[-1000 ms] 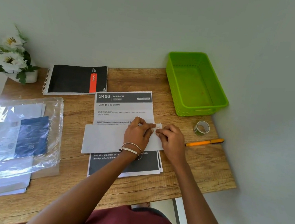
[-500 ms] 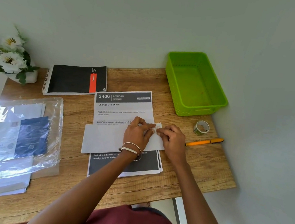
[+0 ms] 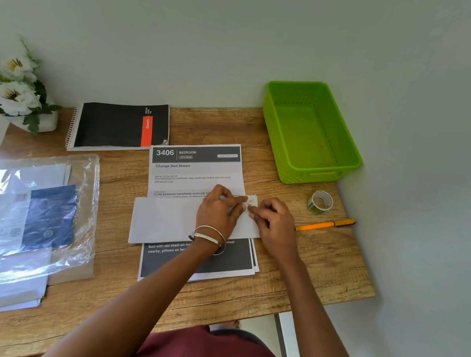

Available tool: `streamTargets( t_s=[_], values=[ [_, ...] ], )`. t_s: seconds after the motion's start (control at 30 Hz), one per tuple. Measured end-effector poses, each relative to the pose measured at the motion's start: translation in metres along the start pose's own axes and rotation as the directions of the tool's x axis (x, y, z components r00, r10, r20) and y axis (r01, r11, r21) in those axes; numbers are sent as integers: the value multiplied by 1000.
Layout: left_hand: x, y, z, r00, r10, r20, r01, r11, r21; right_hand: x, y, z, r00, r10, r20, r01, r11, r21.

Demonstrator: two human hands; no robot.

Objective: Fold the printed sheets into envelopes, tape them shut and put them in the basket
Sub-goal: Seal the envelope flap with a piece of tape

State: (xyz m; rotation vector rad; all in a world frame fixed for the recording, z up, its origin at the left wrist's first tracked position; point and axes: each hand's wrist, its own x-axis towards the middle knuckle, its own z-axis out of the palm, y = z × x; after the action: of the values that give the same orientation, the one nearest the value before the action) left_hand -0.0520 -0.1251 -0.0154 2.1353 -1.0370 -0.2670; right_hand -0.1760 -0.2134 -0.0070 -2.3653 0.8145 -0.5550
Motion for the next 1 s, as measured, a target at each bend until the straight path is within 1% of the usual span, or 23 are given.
streamTargets(
  t_s=[0.13, 0.2, 0.27, 0.37, 0.5, 0.57, 0.67, 0.77, 0.8, 0.87, 0.97, 1.0],
  values=[
    [1, 0, 1, 1000, 6, 0, -6, 1000, -1, 1, 7, -14, 983, -46, 180, 38, 998, 47],
    [1, 1, 0, 1000, 1, 10, -1, 1000, -6, 3, 10, -21, 976, -23, 218, -2, 994, 111],
    [0, 2, -1, 1000, 3, 16, -3, 1000, -5, 6, 9, -22, 984, 38, 173, -66, 985, 162],
    [-1, 2, -1, 1000, -11, 20, 11, 1000, 1, 8, 3, -15, 994, 60, 91, -69, 992, 110],
    [-1, 3, -2, 1000, -7, 15, 7, 1000, 9, 5, 1, -5, 993, 34, 116, -29, 999, -44],
    [-2, 3, -2, 1000, -14, 21, 14, 1000, 16, 2, 2, -3, 993, 9, 115, 1, 997, -80],
    [-2, 3, -2, 1000, -13, 27, 12, 1000, 25, -1, 7, -5, 995, -21, 95, 26, 998, -49],
    [-2, 2, -1, 1000, -14, 20, 13, 1000, 25, 1, 6, -12, 998, 27, 61, -30, 998, 53],
    [-2, 3, -1, 1000, -16, 20, 16, 1000, 24, 2, 4, -13, 998, 41, 50, -44, 997, 63],
    [-1, 4, -1, 999, -29, 23, 29, 999, 17, 4, -1, -12, 997, 50, 56, -51, 999, 16],
    [0, 5, -1, 999, -44, 32, 44, 999, 11, 1, -4, -4, 994, 23, 106, -7, 989, -151],
    [0, 5, -1, 998, -48, 35, 47, 999, 13, 1, -5, -3, 993, 19, 115, 2, 983, -183]
  ],
)
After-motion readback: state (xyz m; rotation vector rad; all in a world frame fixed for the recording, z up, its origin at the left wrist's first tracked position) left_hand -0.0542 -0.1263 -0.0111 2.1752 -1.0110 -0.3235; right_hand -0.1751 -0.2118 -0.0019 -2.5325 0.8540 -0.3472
